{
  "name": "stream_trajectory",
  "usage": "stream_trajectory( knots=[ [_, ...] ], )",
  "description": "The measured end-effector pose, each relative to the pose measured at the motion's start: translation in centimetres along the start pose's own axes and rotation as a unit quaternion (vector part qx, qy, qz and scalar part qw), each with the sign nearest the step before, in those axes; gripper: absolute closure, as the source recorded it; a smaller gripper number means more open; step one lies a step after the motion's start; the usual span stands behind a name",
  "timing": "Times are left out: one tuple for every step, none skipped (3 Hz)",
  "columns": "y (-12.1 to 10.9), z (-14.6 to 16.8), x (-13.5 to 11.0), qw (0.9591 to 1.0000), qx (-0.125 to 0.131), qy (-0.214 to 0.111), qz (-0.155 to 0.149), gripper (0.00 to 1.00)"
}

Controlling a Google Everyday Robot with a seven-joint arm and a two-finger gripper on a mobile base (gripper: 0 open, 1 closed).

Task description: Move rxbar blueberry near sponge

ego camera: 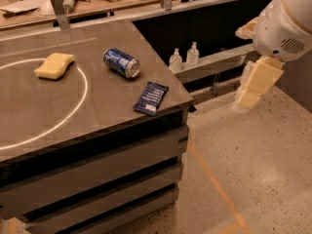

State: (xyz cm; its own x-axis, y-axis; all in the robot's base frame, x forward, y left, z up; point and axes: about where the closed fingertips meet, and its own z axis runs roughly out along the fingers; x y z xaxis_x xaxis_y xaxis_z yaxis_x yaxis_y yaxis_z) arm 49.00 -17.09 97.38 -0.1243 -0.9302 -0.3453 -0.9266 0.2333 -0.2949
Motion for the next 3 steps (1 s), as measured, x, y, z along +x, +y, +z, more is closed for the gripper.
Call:
stream_trajectory(
  knots=[
    [-1.8,2.6,-3.1,0.9985,-0.01,-0.053,0.006,0.0],
    [-2.0,6.3,-6.2,0.995,-0.039,-0.088,0.027,0.0],
    [-2.0,10.5,-9.4,0.9901,-0.061,-0.114,0.054,0.0]
  ],
)
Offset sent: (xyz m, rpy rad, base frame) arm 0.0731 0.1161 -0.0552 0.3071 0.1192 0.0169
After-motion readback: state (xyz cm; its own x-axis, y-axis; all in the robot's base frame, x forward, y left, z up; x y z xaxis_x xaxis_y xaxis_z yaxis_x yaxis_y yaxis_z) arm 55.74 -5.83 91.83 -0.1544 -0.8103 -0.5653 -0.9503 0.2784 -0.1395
